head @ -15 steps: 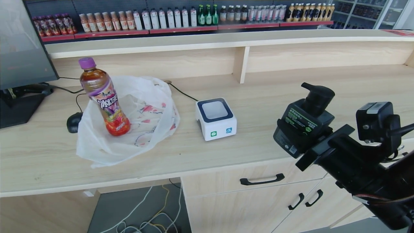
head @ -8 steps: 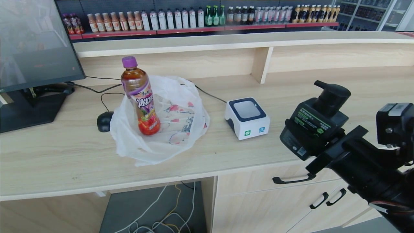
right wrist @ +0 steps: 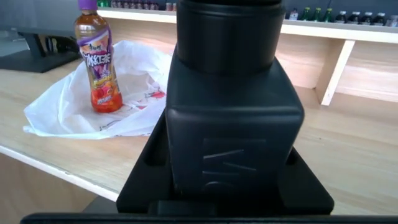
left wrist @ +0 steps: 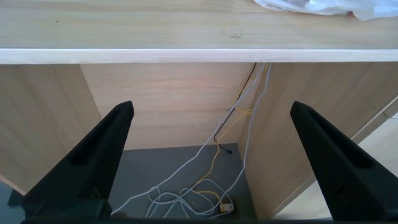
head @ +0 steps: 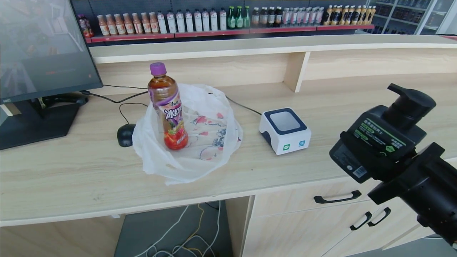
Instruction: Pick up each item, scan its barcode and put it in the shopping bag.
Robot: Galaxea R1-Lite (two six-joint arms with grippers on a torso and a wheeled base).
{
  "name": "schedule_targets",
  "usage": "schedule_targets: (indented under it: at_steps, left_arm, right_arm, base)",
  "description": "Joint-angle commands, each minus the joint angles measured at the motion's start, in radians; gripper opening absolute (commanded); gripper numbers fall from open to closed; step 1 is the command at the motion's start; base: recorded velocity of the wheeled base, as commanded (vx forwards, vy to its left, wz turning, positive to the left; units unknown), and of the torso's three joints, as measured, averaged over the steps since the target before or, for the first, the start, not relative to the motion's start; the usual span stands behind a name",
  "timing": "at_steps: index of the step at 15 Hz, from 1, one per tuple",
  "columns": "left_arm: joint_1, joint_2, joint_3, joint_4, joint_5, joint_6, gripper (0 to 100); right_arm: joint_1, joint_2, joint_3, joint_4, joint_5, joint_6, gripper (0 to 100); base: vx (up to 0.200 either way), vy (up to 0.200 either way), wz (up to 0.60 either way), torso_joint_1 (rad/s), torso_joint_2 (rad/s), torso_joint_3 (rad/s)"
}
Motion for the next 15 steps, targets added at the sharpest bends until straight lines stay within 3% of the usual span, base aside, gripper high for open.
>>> schedule_targets:
  at_steps: [1, 8, 10, 13, 15]
  left_arm:
    - [0.001, 0.0, 0.0, 0.0, 0.0, 0.0, 100]
    - [0.001, 0.0, 0.0, 0.0, 0.0, 0.0, 100]
    - [0.001, 0.0, 0.0, 0.0, 0.0, 0.0, 100]
    - [0.001, 0.0, 0.0, 0.0, 0.0, 0.0, 100]
    - [0.001, 0.0, 0.0, 0.0, 0.0, 0.0, 100]
  right_arm:
    - [0.0, 0.049, -0.06, -0.001, 0.0, -0.004, 0]
    - [-0.005, 0.312, -0.236, -0.001, 0.058, -0.125, 0]
    - [-0.006, 0.36, -0.296, -0.001, 0.058, -0.243, 0]
    - [-0.003, 0.477, -0.515, -0.001, 0.066, -0.447, 0]
    - [-0.003, 0.501, -0.57, -0.001, 0.108, -0.535, 0]
  base:
    - [0.0, 0.0, 0.0, 0.0, 0.0, 0.0]
    - [0.0, 0.0, 0.0, 0.0, 0.0, 0.0]
    - [0.0, 0.0, 0.0, 0.0, 0.0, 0.0]
    - [0.0, 0.0, 0.0, 0.0, 0.0, 0.0]
    - [0.0, 0.0, 0.0, 0.0, 0.0, 0.0]
